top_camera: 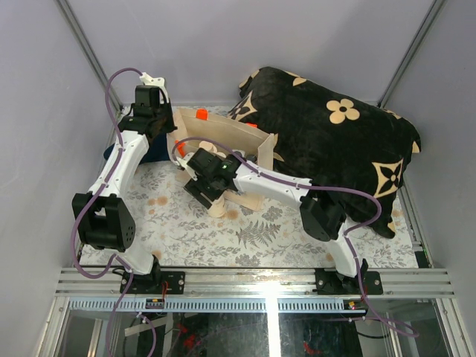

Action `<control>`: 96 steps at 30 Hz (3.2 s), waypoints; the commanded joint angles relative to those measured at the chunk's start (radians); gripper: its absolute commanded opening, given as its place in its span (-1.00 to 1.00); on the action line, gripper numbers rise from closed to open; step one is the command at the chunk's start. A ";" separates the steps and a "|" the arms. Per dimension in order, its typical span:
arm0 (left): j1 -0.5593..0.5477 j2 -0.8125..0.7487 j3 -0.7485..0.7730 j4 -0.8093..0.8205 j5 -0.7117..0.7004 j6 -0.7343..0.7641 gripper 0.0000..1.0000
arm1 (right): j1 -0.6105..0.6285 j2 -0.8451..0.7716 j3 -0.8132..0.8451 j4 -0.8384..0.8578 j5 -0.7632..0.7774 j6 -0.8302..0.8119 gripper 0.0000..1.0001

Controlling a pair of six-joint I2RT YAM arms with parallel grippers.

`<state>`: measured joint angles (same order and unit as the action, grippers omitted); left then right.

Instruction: Place the personal care products into the canvas bag

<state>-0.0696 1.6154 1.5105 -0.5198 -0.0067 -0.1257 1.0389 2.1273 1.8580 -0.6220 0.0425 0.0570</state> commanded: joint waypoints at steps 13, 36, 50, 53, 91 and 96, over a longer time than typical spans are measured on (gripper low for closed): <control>0.017 -0.006 -0.009 0.043 -0.005 0.006 -1.00 | -0.002 -0.222 0.504 -0.464 0.012 0.062 -1.00; 0.017 -0.041 -0.067 0.073 0.036 -0.011 -1.00 | -0.142 -0.241 0.476 0.103 -0.020 -0.033 -1.00; 0.017 -0.107 -0.097 0.072 0.091 -0.035 -1.00 | -0.192 -0.038 0.480 0.258 -0.163 0.045 -1.00; 0.016 -0.120 -0.104 0.061 0.089 -0.031 -1.00 | -0.192 -0.024 0.449 0.304 -0.200 0.076 -1.00; 0.016 -0.119 -0.073 0.024 0.071 -0.037 -1.00 | -0.192 0.198 0.501 0.197 0.085 -0.083 0.34; 0.017 -0.113 -0.063 0.025 0.051 -0.030 -1.00 | -0.192 0.153 0.495 0.224 0.022 -0.062 0.99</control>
<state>-0.0578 1.5024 1.4078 -0.4953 0.0708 -0.1532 0.8593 2.3737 2.3100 -0.4374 0.0628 0.0124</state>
